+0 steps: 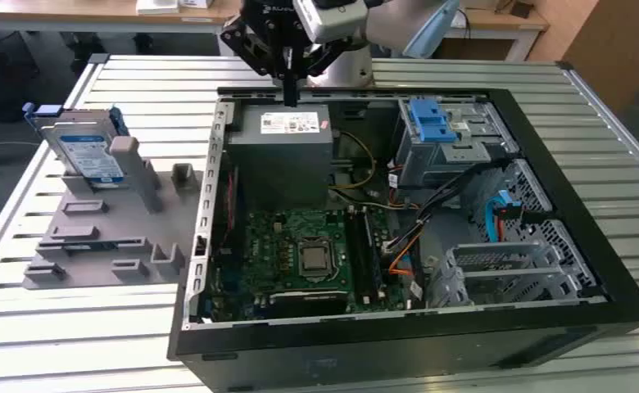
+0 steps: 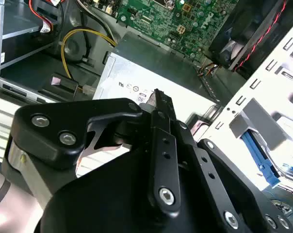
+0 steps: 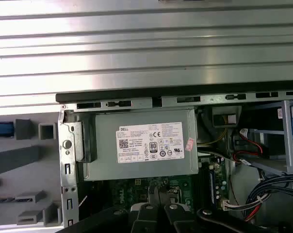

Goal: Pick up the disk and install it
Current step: 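Reach for the disk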

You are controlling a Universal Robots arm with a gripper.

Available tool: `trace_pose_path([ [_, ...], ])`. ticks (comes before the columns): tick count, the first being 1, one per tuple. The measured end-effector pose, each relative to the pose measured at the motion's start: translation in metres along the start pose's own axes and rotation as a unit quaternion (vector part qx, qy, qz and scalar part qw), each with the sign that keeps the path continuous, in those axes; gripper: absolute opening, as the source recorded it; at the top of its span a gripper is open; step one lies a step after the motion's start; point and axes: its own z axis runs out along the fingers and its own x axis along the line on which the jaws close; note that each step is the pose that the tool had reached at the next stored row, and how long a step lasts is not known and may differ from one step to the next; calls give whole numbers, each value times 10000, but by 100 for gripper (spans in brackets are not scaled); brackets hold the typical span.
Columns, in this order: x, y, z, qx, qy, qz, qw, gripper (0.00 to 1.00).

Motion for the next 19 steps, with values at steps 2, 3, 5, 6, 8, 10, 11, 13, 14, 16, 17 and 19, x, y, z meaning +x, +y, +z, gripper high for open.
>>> trace_pose_path([
  [2, 12, -1, 0, 0, 0, 0, 10000, 11],
  [3, 28, -2, 0, 0, 0, 0, 10000, 11],
  [5, 31, -2, 0, 0, 0, 0, 10000, 11],
  [6, 33, -3, 0, 0, 0, 0, 10000, 11],
  [8, 37, -3, 0, 0, 0, 0, 10000, 11],
  [10, 40, -3, 0, 0, 0, 0, 10000, 11],
  [11, 42, -3, 0, 0, 0, 0, 10000, 11],
  [13, 47, -4, 1, 0, 0, 0, 10000, 11],
  [14, 48, -4, 0, 0, 0, 0, 10000, 11],
  [16, 50, -4, 1, 0, 0, 0, 10000, 11],
  [17, 51, -4, 0, 0, 0, 0, 10000, 11],
  [19, 54, -4, 0, 0, 0, 0, 10000, 11],
])
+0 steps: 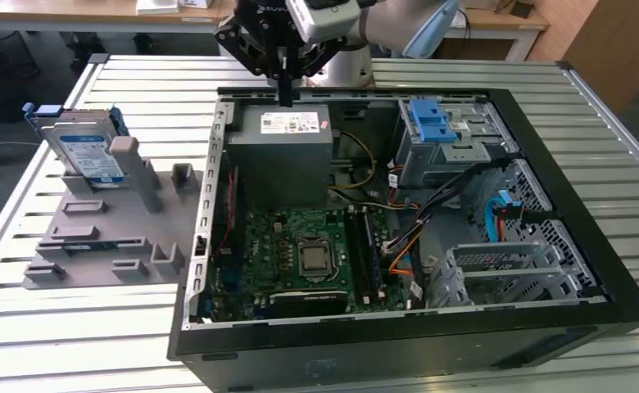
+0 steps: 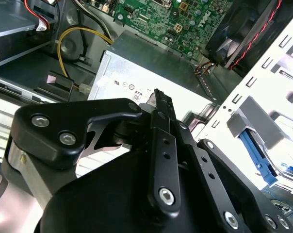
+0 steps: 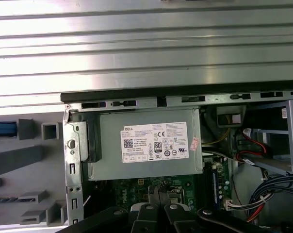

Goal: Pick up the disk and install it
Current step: 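Reach for the disk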

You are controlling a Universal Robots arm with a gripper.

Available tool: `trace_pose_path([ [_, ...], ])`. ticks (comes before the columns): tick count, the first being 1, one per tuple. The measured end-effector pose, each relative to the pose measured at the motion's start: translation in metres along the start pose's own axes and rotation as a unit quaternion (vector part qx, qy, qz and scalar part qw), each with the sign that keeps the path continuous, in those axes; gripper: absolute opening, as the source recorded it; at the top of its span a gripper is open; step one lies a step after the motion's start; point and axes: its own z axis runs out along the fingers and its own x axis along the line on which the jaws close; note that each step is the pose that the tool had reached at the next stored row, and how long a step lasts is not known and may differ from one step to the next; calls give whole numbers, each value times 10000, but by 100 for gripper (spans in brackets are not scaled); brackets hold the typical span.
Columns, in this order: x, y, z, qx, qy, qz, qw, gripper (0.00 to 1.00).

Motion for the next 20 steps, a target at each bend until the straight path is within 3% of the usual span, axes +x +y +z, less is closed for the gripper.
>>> trace_pose_path([
  [20, 102, 5, 5, 1, 19, 1, 10000, 11],
])
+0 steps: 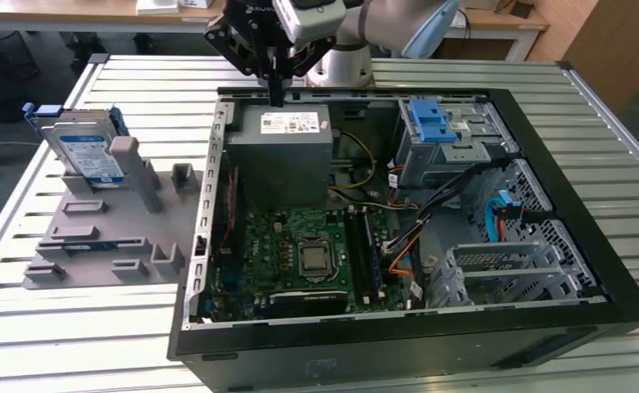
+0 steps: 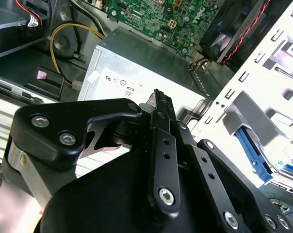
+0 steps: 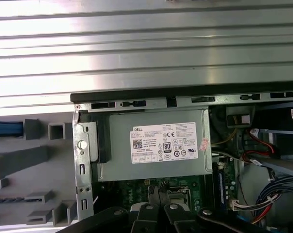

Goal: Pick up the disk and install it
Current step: 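Reach for the disk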

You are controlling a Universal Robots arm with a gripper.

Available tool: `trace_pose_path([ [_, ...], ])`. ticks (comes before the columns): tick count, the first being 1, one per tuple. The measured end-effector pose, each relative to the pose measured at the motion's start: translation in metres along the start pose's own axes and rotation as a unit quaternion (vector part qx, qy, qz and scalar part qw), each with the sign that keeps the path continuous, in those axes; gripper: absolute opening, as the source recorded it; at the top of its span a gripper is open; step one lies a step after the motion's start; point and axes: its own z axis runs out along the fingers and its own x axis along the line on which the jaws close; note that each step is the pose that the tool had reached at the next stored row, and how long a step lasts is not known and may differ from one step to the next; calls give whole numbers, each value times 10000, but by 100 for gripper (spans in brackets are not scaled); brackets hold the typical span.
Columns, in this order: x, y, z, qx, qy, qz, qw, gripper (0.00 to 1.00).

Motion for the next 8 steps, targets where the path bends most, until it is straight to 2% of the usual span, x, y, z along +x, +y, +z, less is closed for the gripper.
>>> trace_pose_path([
  [8, 61, 20, 1, 0, 0, 0, 10000, 11],
])
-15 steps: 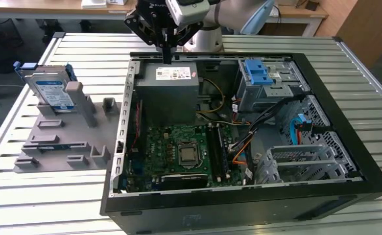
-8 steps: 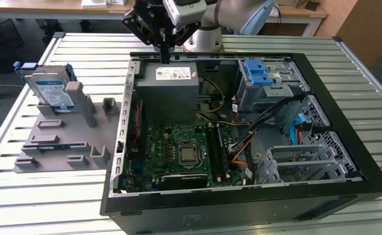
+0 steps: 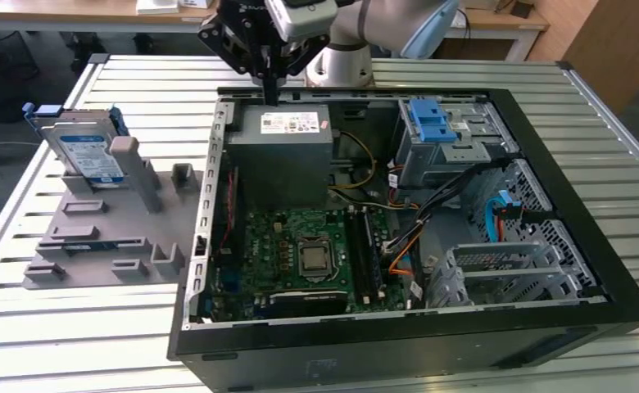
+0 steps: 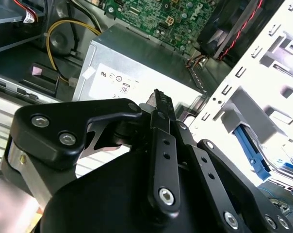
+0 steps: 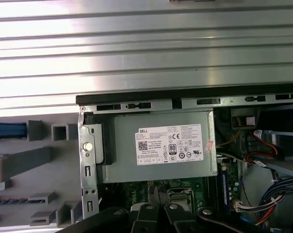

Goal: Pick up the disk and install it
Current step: 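Reach for the disk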

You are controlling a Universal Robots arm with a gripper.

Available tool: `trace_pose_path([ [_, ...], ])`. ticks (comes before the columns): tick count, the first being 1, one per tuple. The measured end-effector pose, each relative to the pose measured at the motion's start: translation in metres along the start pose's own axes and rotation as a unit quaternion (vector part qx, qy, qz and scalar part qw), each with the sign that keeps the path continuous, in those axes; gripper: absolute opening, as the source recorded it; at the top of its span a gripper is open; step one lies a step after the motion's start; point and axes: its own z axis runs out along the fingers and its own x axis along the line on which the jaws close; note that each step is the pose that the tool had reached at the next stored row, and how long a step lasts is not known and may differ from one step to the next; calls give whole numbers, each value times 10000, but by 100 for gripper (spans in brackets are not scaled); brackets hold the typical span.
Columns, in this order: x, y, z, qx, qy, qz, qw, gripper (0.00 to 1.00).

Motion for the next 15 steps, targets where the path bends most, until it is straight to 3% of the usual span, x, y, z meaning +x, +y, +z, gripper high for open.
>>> trace_pose_path([
  [15, 108, 25, 3, 0, 0, 0, 10000, 11],
])
